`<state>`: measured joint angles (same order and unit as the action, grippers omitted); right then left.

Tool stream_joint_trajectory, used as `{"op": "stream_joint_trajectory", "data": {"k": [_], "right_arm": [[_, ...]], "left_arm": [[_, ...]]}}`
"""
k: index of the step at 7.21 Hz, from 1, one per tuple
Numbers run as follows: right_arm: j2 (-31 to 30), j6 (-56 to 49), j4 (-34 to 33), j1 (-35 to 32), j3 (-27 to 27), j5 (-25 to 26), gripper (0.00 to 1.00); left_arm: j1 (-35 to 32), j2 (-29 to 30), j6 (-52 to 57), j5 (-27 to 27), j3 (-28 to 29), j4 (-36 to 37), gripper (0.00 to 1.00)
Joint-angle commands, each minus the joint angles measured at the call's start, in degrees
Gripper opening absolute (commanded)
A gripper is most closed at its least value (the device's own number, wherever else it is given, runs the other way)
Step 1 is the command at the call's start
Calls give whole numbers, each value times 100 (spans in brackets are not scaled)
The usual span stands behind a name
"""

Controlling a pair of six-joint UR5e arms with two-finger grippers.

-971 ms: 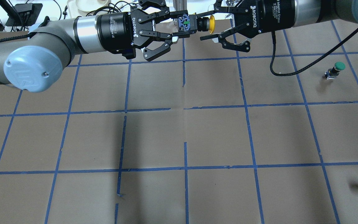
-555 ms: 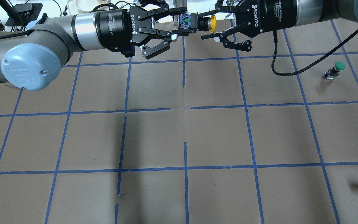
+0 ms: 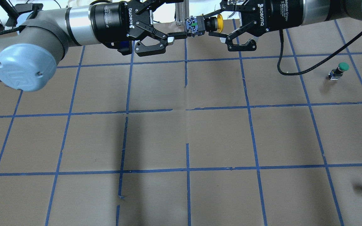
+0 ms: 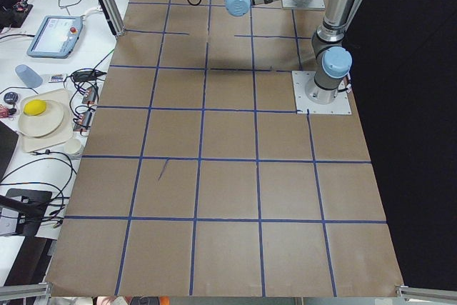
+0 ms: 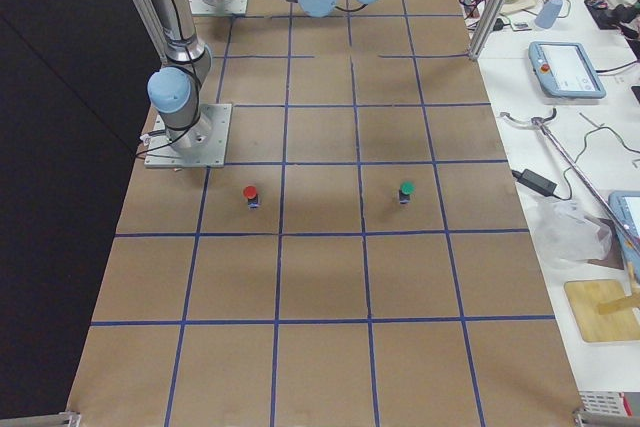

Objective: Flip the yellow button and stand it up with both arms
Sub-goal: 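Open the left gripper and withdraw it while the right gripper pulls the button away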

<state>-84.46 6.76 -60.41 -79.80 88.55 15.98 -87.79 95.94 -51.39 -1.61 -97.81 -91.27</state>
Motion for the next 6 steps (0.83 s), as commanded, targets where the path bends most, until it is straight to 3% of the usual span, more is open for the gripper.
{"op": "stream_joint_trajectory", "data": {"k": [1,2,4,6], "right_arm": [[0,9,-250,445,-30,489,13],[17,-34,-295,561,-48,842,13],[-18,-86,-743,824,-22,2043,13],[-44,-627,-1120,817,39,3684,13]], "left_arm": [[174,12,-632,-1448,593,249,83],[244,82,-662,-2100,936,180,84],[271,118,-566,-3629,1124,197,84],[446,65,-452,-4423,1116,180,84]]}}
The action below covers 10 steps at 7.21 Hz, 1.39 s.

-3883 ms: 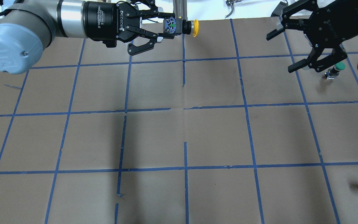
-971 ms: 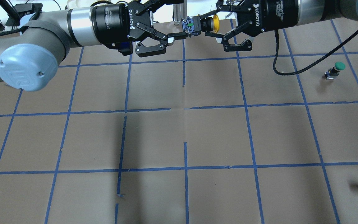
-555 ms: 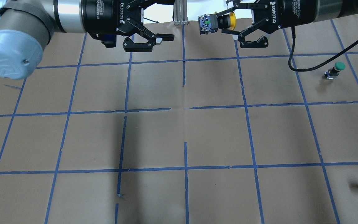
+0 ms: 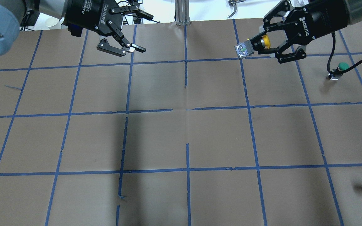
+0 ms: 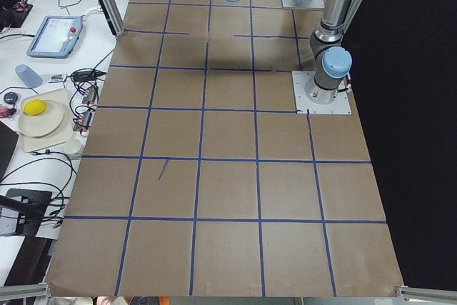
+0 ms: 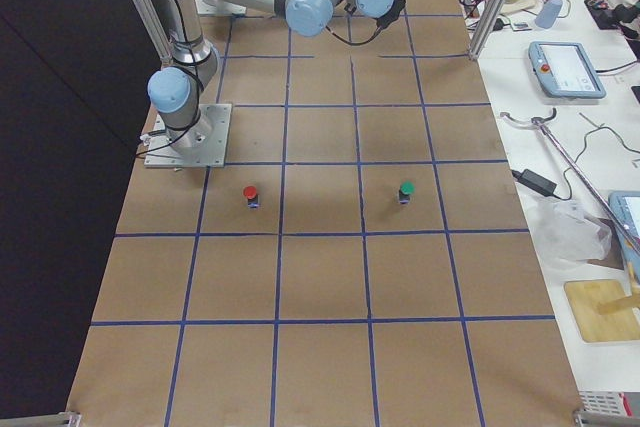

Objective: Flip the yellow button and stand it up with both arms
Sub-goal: 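Open the left gripper and withdraw it while the right gripper pulls the button away, then lower the button with the right gripper onto the table, cap up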

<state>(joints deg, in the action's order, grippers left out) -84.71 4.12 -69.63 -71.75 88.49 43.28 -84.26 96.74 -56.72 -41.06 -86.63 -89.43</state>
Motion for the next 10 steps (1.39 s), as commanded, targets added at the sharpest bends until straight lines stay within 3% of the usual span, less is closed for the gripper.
{"op": "stream_joint_trajectory", "data": {"k": [1,2,4,5,7,9,10], "right_arm": [[-71,-707,-217,-5,63,1598,13],[-89,-1050,-244,-14,124,2118,13],[-159,-1745,-1056,12,667,3278,13],[-212,-1956,-1557,21,983,3597,13],[-378,-2196,-2874,160,1747,4685,11],[-484,-2780,-4164,642,2590,5399,7],[-485,-3463,-5112,1045,3099,5384,7]], "left_arm": [[155,29,378,-656,-46,-22,84],[164,90,1007,-1685,-47,-31,84],[208,47,2561,-3060,41,-572,85],[243,-40,3048,-3945,41,-724,86],[418,-207,3490,-4461,198,-909,99],[428,-269,3536,-4673,426,-1147,100],[410,-165,3536,-5484,550,-1208,100]]}}
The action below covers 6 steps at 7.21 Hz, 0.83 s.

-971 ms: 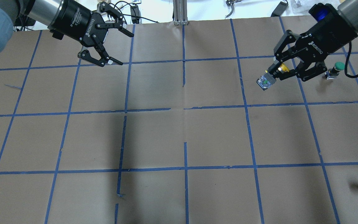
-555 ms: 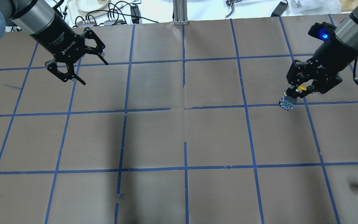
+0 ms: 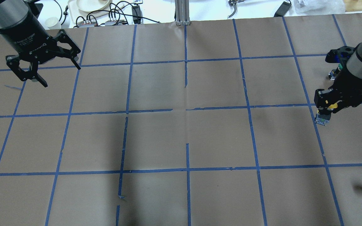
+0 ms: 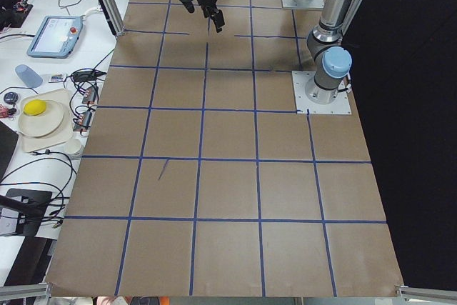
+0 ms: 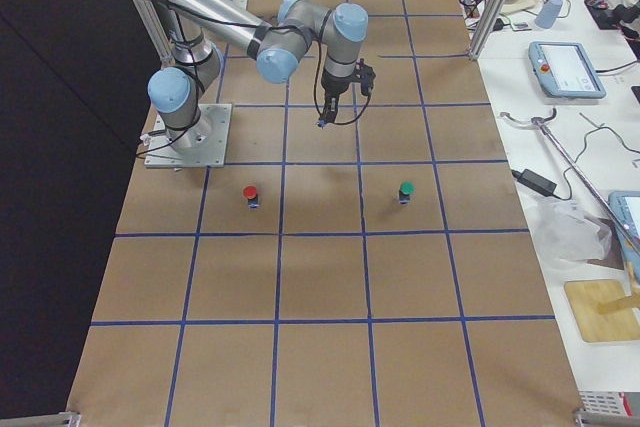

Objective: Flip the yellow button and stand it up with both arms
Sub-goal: 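Lower the button with the right gripper onto the table, cap up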

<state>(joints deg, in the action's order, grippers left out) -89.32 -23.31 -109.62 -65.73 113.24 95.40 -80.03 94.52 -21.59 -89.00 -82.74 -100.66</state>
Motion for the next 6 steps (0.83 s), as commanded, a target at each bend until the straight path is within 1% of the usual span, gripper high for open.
{"op": "stream_joint_trajectory", "data": {"k": [1,2,3,4,5,6], "right_arm": [[-15,-1423,-1984,890,1065,111,7],[2,-2222,-2680,1243,1339,-255,7],[133,-3196,-3114,1560,1394,-780,6],[343,-3606,-3310,1911,1394,-1021,5],[606,-3914,-3642,2132,1394,-1284,5],[835,-4100,-3680,2256,1394,-1304,6]], "left_arm": [[-91,145,41,-741,135,-86,100],[-327,50,363,-706,161,-103,100],[-721,110,558,-584,188,-60,100],[-1055,137,577,-574,188,-42,100],[-1154,15,716,-592,31,-112,100],[-1129,-21,1179,-574,-75,-77,99]]}}
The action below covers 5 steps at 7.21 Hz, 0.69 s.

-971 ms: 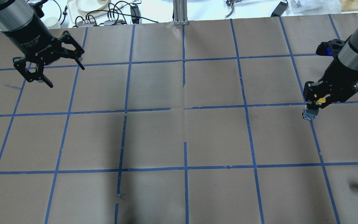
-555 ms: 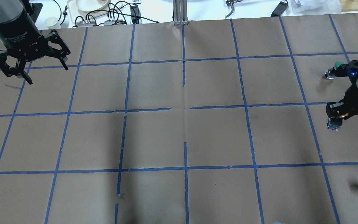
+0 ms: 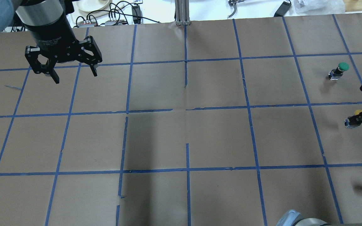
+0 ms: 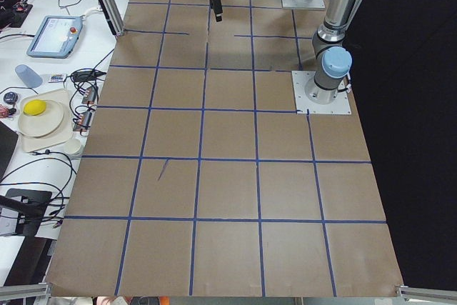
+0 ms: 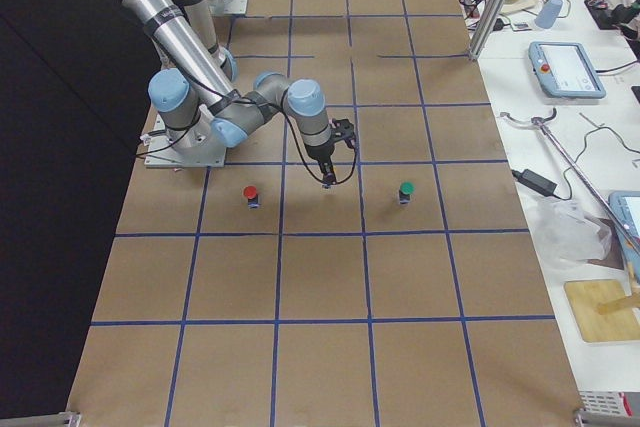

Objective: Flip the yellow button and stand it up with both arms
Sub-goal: 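Open the right gripper and lift it off the standing button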

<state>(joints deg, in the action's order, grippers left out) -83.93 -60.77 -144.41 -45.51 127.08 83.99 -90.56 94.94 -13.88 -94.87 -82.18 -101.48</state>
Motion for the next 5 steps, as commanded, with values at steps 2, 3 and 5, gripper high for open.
{"op": "stream_joint_trajectory", "data": {"k": [2,3,5], "right_arm": [[333,-427,-123,271,27,-172,37],[342,-444,-79,271,36,-163,75],[299,-436,340,271,-34,-102,100]], "left_arm": [[169,-195,1270,413,-148,6,100],[379,-265,1326,539,-166,-20,99],[539,-510,1317,540,-341,-508,99]]}}
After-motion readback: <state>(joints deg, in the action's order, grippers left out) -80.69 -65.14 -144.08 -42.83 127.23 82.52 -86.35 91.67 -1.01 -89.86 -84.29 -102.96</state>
